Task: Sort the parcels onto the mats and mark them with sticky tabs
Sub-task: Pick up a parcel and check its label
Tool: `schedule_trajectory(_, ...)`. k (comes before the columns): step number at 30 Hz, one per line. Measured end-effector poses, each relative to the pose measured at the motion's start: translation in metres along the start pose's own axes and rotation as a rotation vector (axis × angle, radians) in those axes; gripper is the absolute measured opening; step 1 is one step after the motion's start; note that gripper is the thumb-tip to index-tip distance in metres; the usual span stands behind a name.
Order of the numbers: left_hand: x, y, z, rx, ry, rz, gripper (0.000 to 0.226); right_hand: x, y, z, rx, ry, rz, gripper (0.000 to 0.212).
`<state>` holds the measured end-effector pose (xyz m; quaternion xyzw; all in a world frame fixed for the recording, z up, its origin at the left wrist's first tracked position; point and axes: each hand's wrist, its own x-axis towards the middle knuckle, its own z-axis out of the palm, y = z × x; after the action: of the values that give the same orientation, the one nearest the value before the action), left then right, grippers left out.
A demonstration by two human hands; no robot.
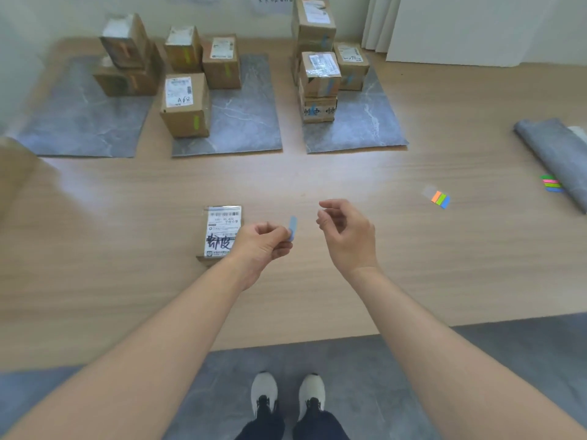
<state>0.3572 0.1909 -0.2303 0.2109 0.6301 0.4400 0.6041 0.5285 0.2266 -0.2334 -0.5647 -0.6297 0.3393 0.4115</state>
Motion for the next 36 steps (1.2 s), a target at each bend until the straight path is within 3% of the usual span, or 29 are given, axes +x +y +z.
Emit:
schedule_trajectory(3, -0.008, -0.012, -0.032, 0.024, 0.067, 0.039, 0.009, -0.010, -0.004, 0.030, 0.013, -0.050, -0.011, 0.013)
schedule_trajectory(7, -0.015, -0.040, -0.071, 0.056, 0.150, 0.103, 0.006, -0.025, 0.001, 0.070, -0.044, -0.099, -0.155, 0.021)
schedule_trajectory(13, -0.013, -0.094, -0.117, 0.119, 0.308, 0.129, 0.006, -0.045, 0.012, 0.122, -0.169, -0.339, -0.336, 0.060)
schedule_trajectory(19, 0.017, -0.118, -0.134, 0.127, 0.340, 0.147, 0.009, -0.042, 0.030, 0.155, -0.358, -0.523, -0.417, 0.056)
schedule_trajectory(29, 0.034, -0.124, -0.146, 0.040, 0.303, 0.131, 0.011, -0.046, 0.039, 0.175, -0.383, -0.316, -0.445, 0.029)
schedule_trajectory(36, 0.043, -0.125, -0.144, -0.026, 0.292, 0.097, 0.011, -0.045, 0.035, 0.192, -0.509, -0.170, -0.473, 0.030)
